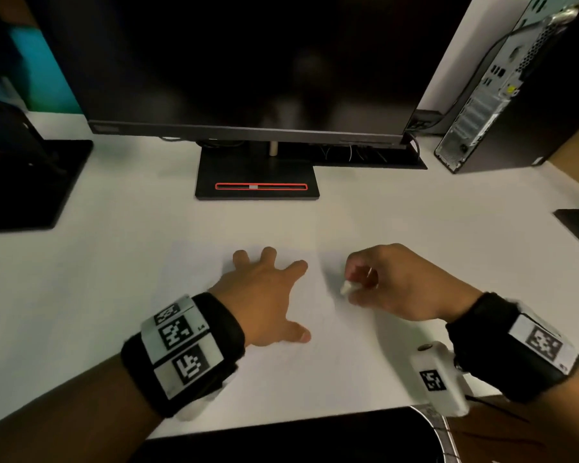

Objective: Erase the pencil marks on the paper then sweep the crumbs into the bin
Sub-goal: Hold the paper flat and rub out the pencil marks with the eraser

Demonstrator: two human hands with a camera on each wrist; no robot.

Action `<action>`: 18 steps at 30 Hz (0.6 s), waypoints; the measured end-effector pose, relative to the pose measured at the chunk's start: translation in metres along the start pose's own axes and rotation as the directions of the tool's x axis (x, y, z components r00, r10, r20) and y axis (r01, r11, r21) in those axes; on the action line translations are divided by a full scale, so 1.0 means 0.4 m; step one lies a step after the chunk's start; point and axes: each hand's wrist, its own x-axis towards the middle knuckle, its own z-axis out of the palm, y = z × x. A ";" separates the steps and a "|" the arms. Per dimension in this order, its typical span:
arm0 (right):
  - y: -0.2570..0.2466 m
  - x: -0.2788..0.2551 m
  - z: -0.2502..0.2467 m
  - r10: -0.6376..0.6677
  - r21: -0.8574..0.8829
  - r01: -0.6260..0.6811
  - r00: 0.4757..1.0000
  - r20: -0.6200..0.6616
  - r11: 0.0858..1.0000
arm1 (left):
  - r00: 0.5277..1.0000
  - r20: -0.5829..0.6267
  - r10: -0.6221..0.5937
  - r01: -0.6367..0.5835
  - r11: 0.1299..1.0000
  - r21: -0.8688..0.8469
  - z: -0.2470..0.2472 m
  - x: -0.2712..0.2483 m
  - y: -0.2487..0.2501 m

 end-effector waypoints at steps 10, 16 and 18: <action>0.014 0.069 0.028 -0.008 -0.083 0.010 1.000 0.022 0.997 | 1.000 0.028 -0.013 0.009 0.991 0.133 -0.003 0.026 0.009; 0.024 0.091 0.026 0.066 -0.108 -0.072 0.996 -0.051 0.992 | 0.999 0.044 0.029 -0.033 0.993 0.111 -0.004 0.036 0.006; 0.010 0.084 0.037 0.045 -0.112 -0.042 0.999 0.019 0.993 | 0.998 0.046 0.031 -0.037 0.991 0.126 -0.005 0.040 0.007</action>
